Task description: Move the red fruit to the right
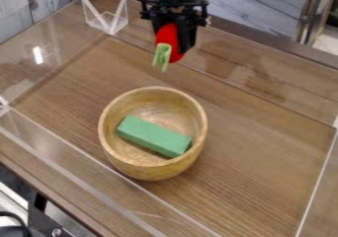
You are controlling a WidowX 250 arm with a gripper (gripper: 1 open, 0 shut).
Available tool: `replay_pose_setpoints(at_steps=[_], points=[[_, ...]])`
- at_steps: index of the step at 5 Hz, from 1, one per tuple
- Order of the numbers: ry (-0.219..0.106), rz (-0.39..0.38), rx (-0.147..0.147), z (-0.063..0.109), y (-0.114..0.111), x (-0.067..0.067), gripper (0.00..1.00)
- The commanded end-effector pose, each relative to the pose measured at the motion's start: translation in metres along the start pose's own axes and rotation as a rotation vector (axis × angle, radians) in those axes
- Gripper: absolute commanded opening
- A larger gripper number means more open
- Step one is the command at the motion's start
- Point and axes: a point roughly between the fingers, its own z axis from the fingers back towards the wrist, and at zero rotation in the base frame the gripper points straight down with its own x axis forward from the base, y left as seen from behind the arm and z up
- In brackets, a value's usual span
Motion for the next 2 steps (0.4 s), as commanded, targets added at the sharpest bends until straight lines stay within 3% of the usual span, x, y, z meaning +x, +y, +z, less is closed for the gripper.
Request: replay_pose_setpoints(at_steps=[1,2], points=[[-0.064,-0.116,0.01,0.027,-0.045,0.004,0.0],[-0.031,-0.194,0.004,0.018,-0.082,0.007,0.0]])
